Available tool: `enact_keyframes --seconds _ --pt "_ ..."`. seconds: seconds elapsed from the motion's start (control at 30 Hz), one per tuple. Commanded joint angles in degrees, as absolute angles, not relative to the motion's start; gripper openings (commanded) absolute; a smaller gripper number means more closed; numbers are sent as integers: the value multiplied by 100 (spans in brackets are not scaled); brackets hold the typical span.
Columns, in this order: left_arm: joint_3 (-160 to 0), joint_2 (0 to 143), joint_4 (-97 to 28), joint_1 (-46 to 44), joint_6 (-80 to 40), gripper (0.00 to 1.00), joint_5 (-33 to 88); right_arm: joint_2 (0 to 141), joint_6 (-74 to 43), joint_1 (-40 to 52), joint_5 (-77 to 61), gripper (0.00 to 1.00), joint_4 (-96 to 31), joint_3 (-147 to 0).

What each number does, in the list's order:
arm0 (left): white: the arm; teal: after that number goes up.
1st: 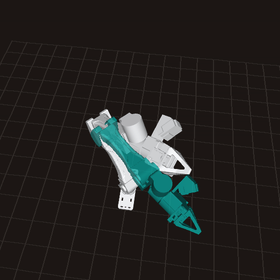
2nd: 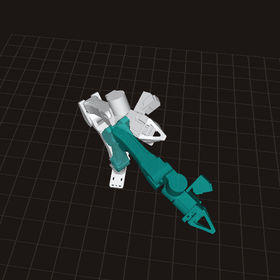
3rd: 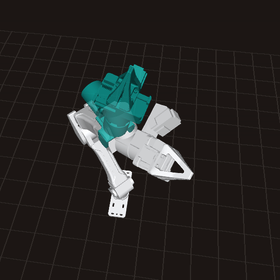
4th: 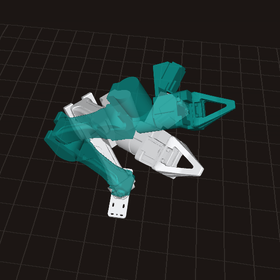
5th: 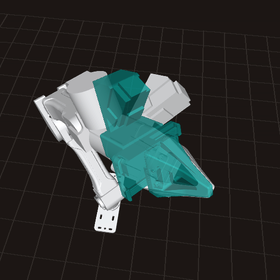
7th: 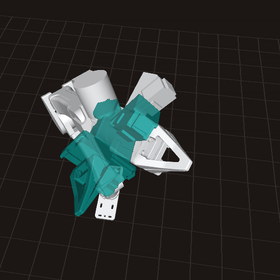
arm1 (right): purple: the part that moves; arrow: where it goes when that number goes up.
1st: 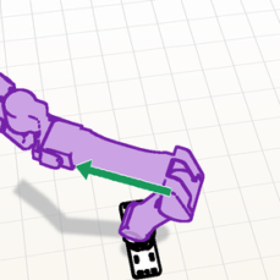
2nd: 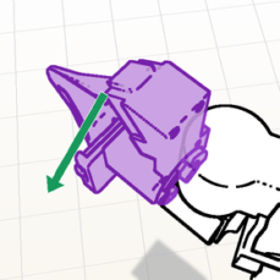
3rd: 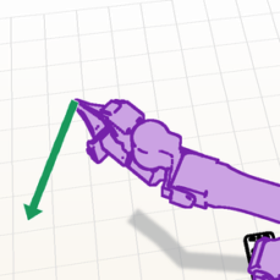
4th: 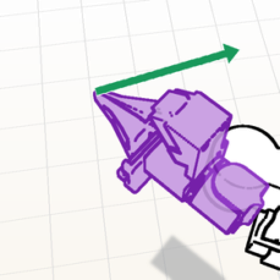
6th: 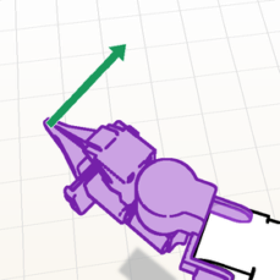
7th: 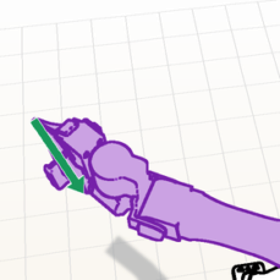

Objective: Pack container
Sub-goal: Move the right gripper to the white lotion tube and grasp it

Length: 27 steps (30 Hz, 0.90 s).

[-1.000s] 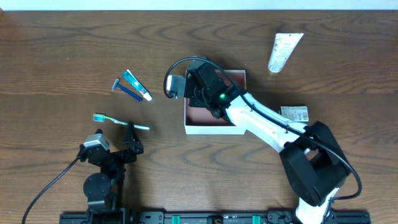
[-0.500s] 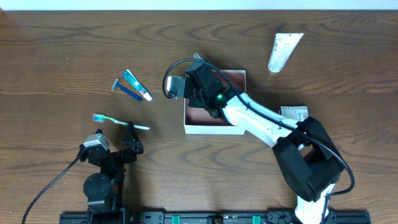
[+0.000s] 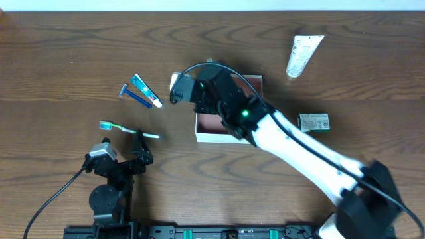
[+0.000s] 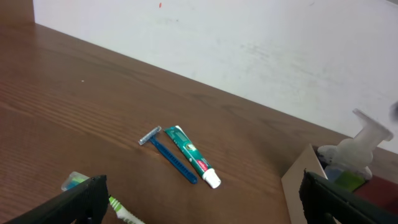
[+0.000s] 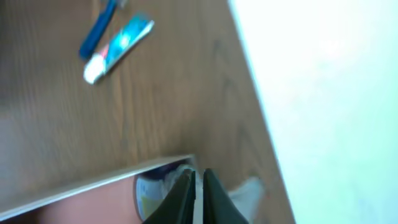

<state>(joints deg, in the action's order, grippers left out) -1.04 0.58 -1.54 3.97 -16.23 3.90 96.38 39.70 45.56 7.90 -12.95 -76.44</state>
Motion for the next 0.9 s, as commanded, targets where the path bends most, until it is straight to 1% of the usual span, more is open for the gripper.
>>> enact_keyframes --seconds 0.0,0.07,0.13,0.2,0.23,0.27,0.33,0.47,0.57,0.63,0.7,0.87 --pt "-23 23 -379 379 -1529 98 451 9002 2910 4665 1570 15 -1308 -7671" --pt "-23 23 -377 379 -1529 98 451 8713 2322 4552 2014 34 -1339 -7671" --pt "-23 23 -379 379 -1529 98 451 8440 1968 4322 2213 41 -1509 -7671" --pt "-23 23 -379 379 -1529 98 451 8215 1590 3988 2204 63 -1763 -7671" --pt "-23 23 -379 379 -1529 98 451 8130 1308 3820 2174 71 -1909 -7673" --pt "-23 23 -379 379 -1529 98 451 8042 1031 3610 2021 83 -2119 -7673" --pt "-23 23 -379 379 -1529 98 451 7885 714 3142 1428 99 -2615 -7673" --pt "-23 23 -379 379 -1529 98 451 7745 554 2206 209 99 -3395 -7673" --pt "-23 23 -379 379 -1529 98 451 7760 187 1673 -290 99 -3518 -7671" --pt "-23 23 -379 379 -1529 98 451 7771 80 1387 -384 99 -3437 -7671" --pt "-23 23 -379 379 -1529 98 451 7789 -16 1081 -281 97 -3223 -7671" --pt "-23 23 -379 379 -1529 98 451 7994 -21 368 -329 99 -2502 -7671"
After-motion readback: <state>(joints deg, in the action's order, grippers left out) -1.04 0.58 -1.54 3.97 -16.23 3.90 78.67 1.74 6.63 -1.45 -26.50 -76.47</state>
